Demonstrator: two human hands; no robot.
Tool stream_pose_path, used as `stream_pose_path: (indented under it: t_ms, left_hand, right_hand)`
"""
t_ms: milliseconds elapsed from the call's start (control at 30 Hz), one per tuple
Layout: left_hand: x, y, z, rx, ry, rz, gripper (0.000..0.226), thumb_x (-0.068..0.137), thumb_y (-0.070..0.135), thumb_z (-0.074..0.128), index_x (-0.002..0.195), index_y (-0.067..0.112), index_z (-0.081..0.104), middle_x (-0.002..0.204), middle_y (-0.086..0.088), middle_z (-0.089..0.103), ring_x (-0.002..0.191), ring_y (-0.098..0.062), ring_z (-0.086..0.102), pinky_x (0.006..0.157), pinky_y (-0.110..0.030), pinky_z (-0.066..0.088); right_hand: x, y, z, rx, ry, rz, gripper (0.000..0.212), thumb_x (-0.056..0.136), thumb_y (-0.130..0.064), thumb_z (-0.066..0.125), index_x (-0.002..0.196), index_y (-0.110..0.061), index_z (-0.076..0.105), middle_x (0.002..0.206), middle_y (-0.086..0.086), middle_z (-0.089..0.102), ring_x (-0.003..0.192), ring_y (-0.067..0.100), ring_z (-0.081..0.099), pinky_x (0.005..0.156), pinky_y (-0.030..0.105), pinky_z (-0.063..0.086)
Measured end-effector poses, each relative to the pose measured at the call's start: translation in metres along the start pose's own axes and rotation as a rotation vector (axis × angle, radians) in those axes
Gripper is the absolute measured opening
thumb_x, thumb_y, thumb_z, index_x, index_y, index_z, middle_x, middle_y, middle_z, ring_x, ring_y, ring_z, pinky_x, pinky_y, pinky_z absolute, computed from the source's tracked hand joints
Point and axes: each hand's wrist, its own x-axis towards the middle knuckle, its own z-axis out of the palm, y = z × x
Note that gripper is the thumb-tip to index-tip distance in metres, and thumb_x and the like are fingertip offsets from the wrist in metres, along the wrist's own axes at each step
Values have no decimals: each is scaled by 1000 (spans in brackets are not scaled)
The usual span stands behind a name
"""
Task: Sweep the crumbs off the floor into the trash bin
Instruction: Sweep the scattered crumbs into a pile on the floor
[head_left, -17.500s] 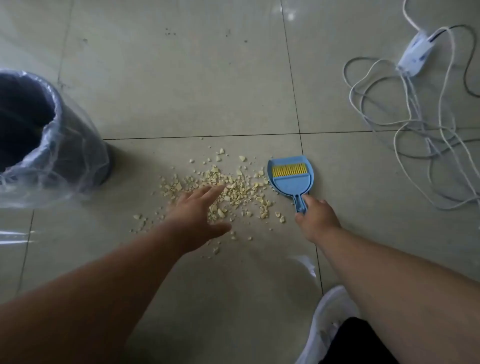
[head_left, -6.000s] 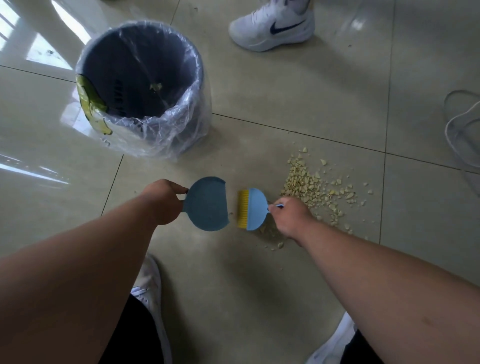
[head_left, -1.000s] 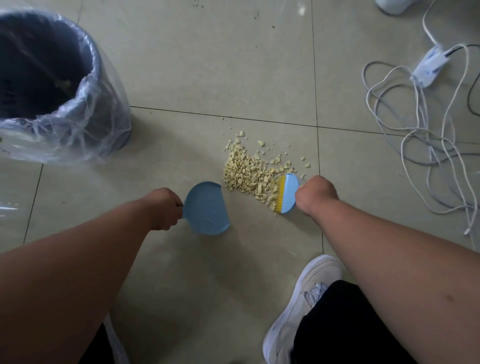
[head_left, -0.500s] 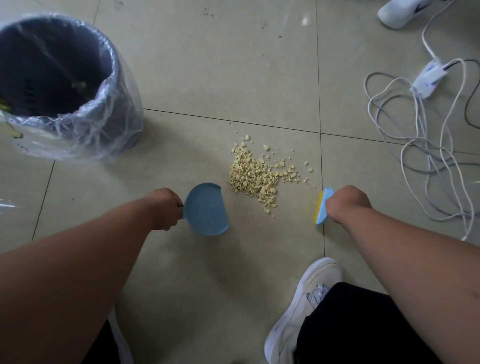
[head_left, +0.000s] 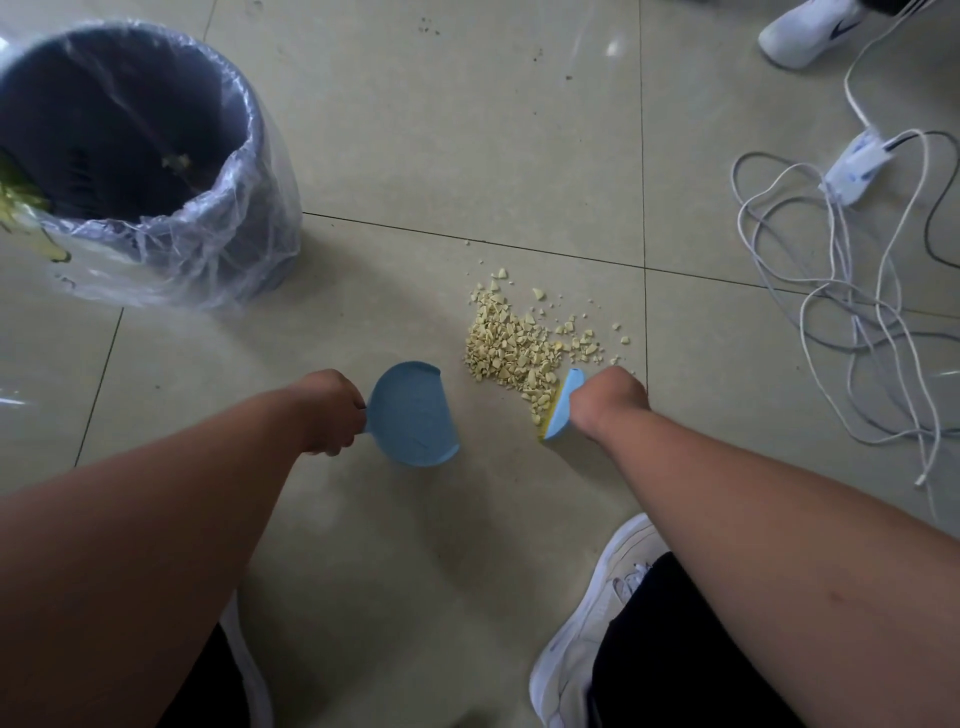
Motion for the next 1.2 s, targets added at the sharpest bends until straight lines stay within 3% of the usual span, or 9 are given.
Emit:
stream_pose_path:
  t_ms: [200,333,500,633,700,800,933,1067,1200]
  left_hand:
    - [-1,-1,-8,5,17,-10,22,98,2,59,78,-1,67,67,-14,62,46,-22,46,30,-16,33]
    - [8,1,-11,-15,90,-17,21,95,5,64,77,-3,71,70,-17,65,45,-23,50,32,-17,36]
    - [23,8,-14,45,168,-13,25,92,13,63,72,4,75,74,-14,78,57,-26,68,50,-22,47]
    - [38,12,-16,33,216,5,27,92,17,65,68,10,75,68,-10,77,59,-26,74,51,-22,47]
    - [44,14,-16,15,227,19,26,91,21,68,68,10,76,64,-8,76,55,-23,73,49,-21,46]
    - [49,17,-15,-9,244,27,25,90,26,71,73,10,77,64,-7,76,53,-22,73,42,-17,44]
    - [49,20,-11,-56,255,24,21,92,22,70,79,8,77,70,-10,77,51,-22,69,38,-18,43]
    - [48,20,-9,-69,245,23,21,93,24,70,80,8,77,72,-11,77,49,-20,68,38,-19,44]
    - [47,20,-9,-80,244,26,21,93,24,71,81,7,77,73,-13,77,48,-20,68,38,-20,45]
  right_hand:
    - [22,2,-26,1,69,24,14,93,-13,59,104,-6,63,119,18,70,109,37,68,76,30,46]
    - [49,19,-54,-12,141,58,8,92,-13,61,95,-6,57,113,18,70,95,37,65,73,31,45]
    - [77,44,-71,-62,187,82,21,94,-14,60,78,-6,50,101,18,65,86,37,60,73,35,47]
    - [94,60,-64,9,190,56,12,94,-17,59,96,-7,63,112,20,69,102,42,66,81,36,50]
    - [102,63,-58,69,185,-1,18,94,-19,54,79,-12,60,90,15,67,82,39,61,66,31,46]
    - [110,59,-52,130,200,-18,40,97,-25,51,62,-15,34,61,5,43,58,31,41,49,31,28]
    - [119,53,-43,236,204,27,41,102,-35,50,70,-10,43,64,6,45,71,33,48,66,33,37]
    - [121,48,-33,324,193,20,40,101,-36,49,70,-13,39,67,5,46,67,31,45,65,34,38]
    - [115,35,-27,341,184,-34,37,98,-33,49,88,1,59,78,15,61,70,37,55,65,37,50]
